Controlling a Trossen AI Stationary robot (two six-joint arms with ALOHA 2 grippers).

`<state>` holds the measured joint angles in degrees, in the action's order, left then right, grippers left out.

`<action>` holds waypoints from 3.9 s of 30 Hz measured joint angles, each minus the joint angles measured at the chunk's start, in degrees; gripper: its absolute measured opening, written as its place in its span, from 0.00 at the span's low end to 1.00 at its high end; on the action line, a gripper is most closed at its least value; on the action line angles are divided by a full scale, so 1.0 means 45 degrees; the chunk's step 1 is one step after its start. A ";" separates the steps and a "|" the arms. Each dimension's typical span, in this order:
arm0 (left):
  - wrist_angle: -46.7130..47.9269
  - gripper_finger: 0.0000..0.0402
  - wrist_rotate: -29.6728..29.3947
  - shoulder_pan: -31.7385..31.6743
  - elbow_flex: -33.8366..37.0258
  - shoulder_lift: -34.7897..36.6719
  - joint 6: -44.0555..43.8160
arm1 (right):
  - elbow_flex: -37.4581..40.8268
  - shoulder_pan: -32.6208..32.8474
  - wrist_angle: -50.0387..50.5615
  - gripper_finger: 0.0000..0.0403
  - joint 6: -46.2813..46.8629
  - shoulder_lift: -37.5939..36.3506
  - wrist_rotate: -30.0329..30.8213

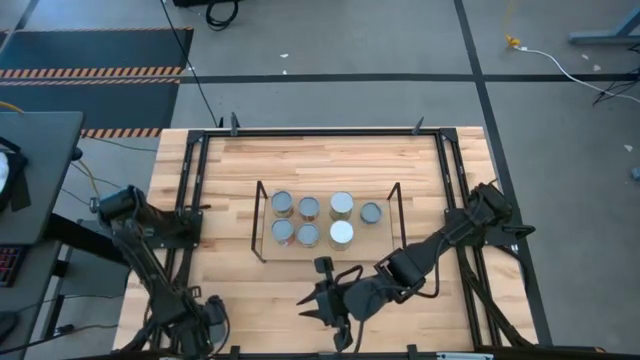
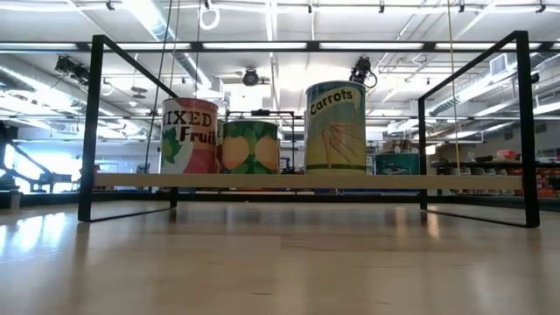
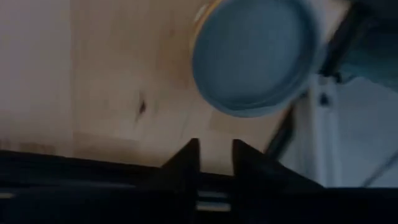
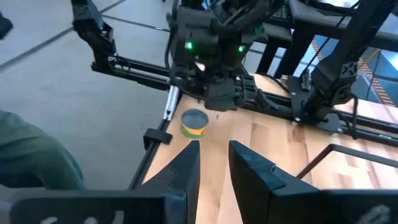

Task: Pick and place cans onto a shelf
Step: Put the yellow can on the shelf aligned with the blue tuna can

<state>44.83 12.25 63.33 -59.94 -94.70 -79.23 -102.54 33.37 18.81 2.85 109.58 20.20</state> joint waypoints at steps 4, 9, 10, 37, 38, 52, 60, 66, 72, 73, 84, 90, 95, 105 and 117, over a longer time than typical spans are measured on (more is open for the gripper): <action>-0.0233 0.09 0.0790 0.0141 0.0000 -0.0866 0.0037 | 0.0000 0.0334 0.0023 0.23 0.0238 0.0005 0.0014; -0.2051 0.02 0.1079 0.0085 0.0000 -0.1661 0.0618 | 0.0002 0.0728 0.0125 0.23 0.0218 0.0005 0.1038; -0.2486 0.03 0.0800 0.0001 0.0000 -0.1791 0.0774 | 0.0000 0.0782 0.0200 0.23 0.0226 0.0005 0.1124; -0.6231 0.01 -0.2539 -0.4914 -0.0086 -0.2606 0.9347 | 0.3779 0.0687 -0.0154 0.33 0.1473 0.0024 0.1513; -0.5936 0.01 -0.2196 -0.4786 -0.0043 -0.2423 0.9283 | 0.3779 0.0652 -0.0198 0.33 0.1411 0.0024 0.1509; -0.4272 0.01 -0.4456 -0.3881 -0.0022 0.0972 0.8319 | 0.3764 0.1267 0.4780 0.38 0.6147 -0.1046 0.0679; -0.4399 0.01 -0.7812 -0.2551 -0.0034 0.3221 0.8487 | 0.4045 0.3005 1.2016 0.51 1.3285 -0.2135 -0.0401; -0.4697 0.01 -1.0419 -0.1456 -0.0034 0.3714 0.9740 | 0.7032 0.5496 1.2628 0.58 2.0323 -0.3597 -0.0937; -0.5185 0.01 -1.1726 -0.1779 -0.0034 0.3727 1.0925 | 1.0219 0.5816 1.2436 0.53 2.4868 -0.4979 -0.2348; -0.5387 0.01 -1.1641 -0.1970 -0.0034 0.3720 1.1074 | 1.0617 0.5675 1.2371 0.52 2.4981 -0.5168 -0.2353; -0.6099 0.01 -1.0885 -0.2904 -0.0034 0.3693 1.2092 | 1.3611 0.4406 0.8874 0.48 2.3051 -0.5625 -0.2918; -0.6072 0.01 -1.0436 -0.2890 -0.0034 0.3688 1.2087 | 1.2629 0.4332 0.7440 0.48 2.1633 -0.5255 -0.3009; -0.5972 0.01 -1.0375 -0.2937 -0.0034 0.3688 1.2096 | 1.1423 0.4332 0.7038 0.48 2.0248 -0.5280 -0.2788; -0.5602 0.14 -1.0348 -0.3288 -0.0034 0.3717 1.1051 | 0.8271 0.4656 0.6985 0.53 1.4711 -0.4901 -0.1834; -0.5428 0.47 -1.0208 -0.3700 -0.0034 0.3717 1.0382 | 0.8354 0.4278 0.7769 0.92 1.3022 -0.4566 -0.2554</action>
<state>20.40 -33.69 46.68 -60.10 -77.97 -32.51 -64.95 52.61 53.77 61.45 89.03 8.71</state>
